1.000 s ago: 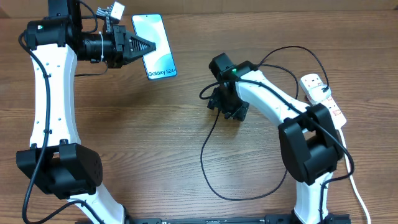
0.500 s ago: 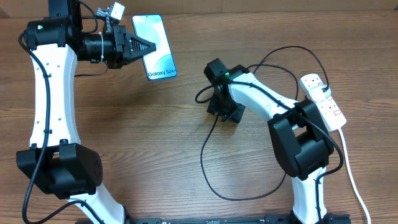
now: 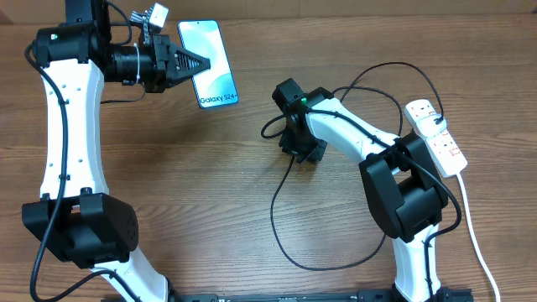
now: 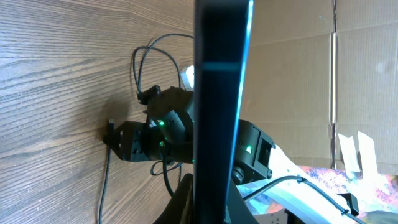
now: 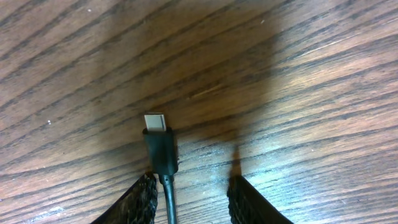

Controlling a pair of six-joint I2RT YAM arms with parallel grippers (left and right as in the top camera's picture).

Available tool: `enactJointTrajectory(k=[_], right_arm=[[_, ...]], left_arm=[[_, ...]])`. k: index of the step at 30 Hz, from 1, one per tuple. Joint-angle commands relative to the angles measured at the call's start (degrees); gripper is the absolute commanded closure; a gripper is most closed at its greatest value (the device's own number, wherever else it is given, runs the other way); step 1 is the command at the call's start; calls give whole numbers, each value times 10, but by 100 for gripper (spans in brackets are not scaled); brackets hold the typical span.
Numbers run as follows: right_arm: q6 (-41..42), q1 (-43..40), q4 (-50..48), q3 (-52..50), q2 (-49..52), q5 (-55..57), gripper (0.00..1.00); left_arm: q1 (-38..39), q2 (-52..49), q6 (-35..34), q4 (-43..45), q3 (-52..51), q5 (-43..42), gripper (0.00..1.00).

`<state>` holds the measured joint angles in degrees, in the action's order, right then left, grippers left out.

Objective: Plug charger to phone and switch on socket
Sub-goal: 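Lower the right gripper and grasp the black USB-C plug on the table, then lift the plug and carry it under the phone held by the left gripper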

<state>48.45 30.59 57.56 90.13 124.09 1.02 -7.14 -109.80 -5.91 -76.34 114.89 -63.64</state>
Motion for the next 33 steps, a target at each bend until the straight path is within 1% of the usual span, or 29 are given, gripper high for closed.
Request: enactJointTrajectory(k=[1,4,7,12,17,20,33], right_arm=[[2,2,-8,-9,39,-7,64],[2,2,-9,-9,39,-7,67],[-3,2,-17,-9,39,-7,74],[-3,2,-18,-9,40,-7,74],[-3,2,-18,-9,40,-7,79],[-3,2,-20,-9,40,-7,87],[-2,2,-19,-9,40,-7,87]], left_arm=[[1,4,12,0,8,-18,96],[1,4,12,0,8,-18,96],[1,4,12,0,8,-18,96],[1,4,10,0,8,-18,96],[1,4,10,0,8,-18,96],[1,4,10,0,8,-18,96],[1,4,10,-2,8,-18,96]])
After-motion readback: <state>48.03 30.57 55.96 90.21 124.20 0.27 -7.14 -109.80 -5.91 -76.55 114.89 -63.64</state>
